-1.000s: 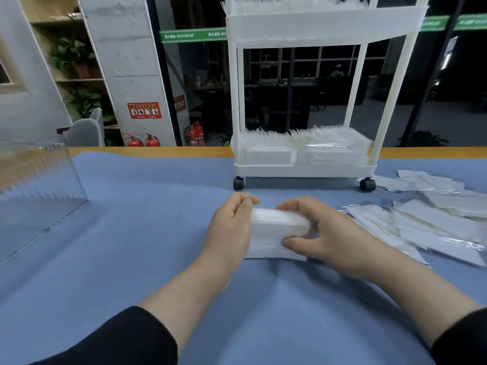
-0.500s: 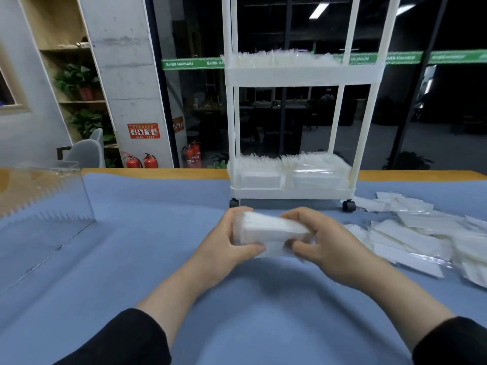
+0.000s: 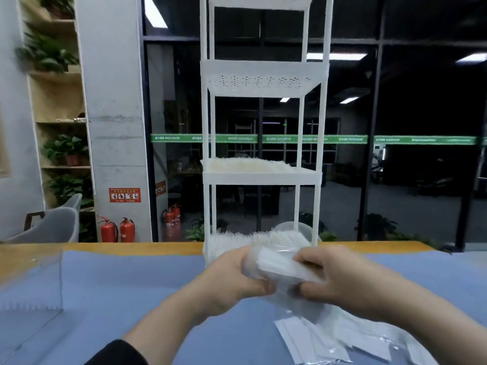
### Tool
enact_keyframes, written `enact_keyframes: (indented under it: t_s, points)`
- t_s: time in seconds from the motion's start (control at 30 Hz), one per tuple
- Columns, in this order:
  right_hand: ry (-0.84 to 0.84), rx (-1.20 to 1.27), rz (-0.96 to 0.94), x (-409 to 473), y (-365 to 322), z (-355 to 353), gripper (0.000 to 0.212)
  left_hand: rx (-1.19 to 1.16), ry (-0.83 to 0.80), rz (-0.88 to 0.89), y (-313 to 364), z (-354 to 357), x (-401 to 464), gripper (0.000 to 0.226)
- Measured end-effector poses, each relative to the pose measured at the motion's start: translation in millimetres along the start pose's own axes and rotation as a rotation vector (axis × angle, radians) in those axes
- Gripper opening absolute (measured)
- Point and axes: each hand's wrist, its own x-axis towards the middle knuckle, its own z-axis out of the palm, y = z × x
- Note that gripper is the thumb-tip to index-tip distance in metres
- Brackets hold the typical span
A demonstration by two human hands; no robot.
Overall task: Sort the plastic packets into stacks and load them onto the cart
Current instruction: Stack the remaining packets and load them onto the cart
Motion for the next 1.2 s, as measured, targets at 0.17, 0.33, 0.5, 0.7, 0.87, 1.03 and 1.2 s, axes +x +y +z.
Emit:
enact_keyframes:
  t_s: [0.17, 0.33, 0.5, 0.7, 0.87, 1.03, 1.2]
  points:
    - [0.111, 0.05, 0.036, 34.2, 16.7, -39.5, 0.012, 0.083, 0.087, 0.107, 29.3, -14.8, 58.8, 0.046]
    - [0.247, 0.081, 0.207, 64.2, 60.8, -94.5, 0.025, 0.136, 0.274, 0.259, 47.5, -59.6, 132.1, 0.046]
    - [0.431, 0.159, 0.46, 95.1, 146.3, -174.2, 0.034, 0.309, 0.374, 0.315, 93.4, -99.4, 192.0, 0.025]
    - [0.349, 0.299, 0.602, 177.5, 134.4, -269.8, 0.028, 0.387, 0.227, 0.031, 142.1, -122.4, 260.3, 0.029]
    - [0.17, 0.289, 0.606, 237.6, 118.5, -281.5, 0.038, 0.413, 0.097, -0.129, 158.1, -124.3, 290.5, 0.035]
    - [0.014, 0.315, 0.584, 290.5, 128.4, -254.9, 0.033, 0.338, 0.094, -0.219, 161.4, -115.0, 317.5, 0.035]
    - [-0.103, 0.27, 0.458, 315.1, 136.6, -238.6, 0.046, 0.161, 0.139, -0.326, 154.2, -100.7, 344.8, 0.034]
